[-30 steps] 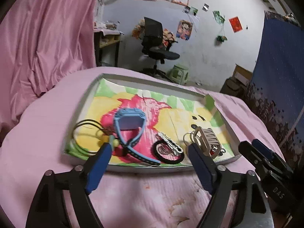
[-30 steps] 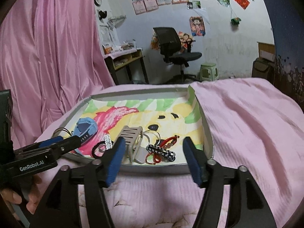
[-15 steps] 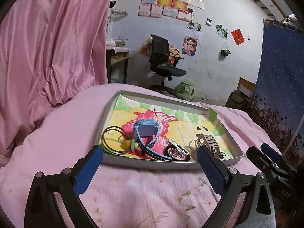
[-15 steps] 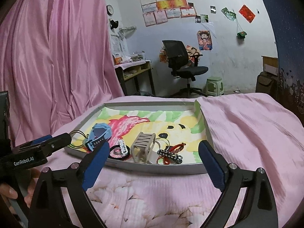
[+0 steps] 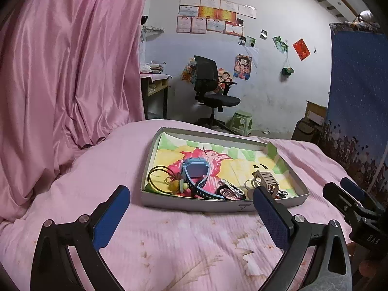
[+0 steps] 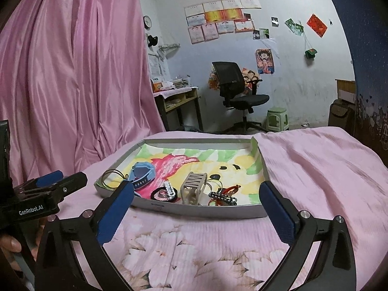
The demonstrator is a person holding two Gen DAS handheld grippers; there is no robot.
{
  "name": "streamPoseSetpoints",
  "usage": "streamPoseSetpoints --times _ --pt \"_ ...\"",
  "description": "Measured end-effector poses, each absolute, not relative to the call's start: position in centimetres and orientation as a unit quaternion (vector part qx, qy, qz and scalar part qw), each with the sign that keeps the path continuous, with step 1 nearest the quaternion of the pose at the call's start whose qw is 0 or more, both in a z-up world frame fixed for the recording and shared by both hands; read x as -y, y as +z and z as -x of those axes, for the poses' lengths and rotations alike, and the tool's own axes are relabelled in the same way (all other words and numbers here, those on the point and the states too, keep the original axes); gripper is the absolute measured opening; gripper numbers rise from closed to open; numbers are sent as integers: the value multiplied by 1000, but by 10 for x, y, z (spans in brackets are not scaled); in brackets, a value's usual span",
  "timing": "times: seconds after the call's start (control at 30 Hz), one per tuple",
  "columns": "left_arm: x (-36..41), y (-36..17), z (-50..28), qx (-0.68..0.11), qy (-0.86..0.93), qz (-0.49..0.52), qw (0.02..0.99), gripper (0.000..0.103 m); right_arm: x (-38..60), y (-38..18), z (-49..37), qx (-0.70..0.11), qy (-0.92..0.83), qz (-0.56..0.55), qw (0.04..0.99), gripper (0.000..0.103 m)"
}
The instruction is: Organize jewelry
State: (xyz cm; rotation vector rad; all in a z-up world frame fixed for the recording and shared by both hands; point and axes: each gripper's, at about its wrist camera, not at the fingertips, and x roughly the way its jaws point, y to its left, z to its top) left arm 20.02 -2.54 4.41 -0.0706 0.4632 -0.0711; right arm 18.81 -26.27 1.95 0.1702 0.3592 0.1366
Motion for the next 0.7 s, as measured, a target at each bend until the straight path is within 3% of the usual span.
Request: streamPoseSetpoints --times 0.7 --pt "18 47 -167 -213 -25 38 976 102 257 24 -165 -158 71 -87 981 102"
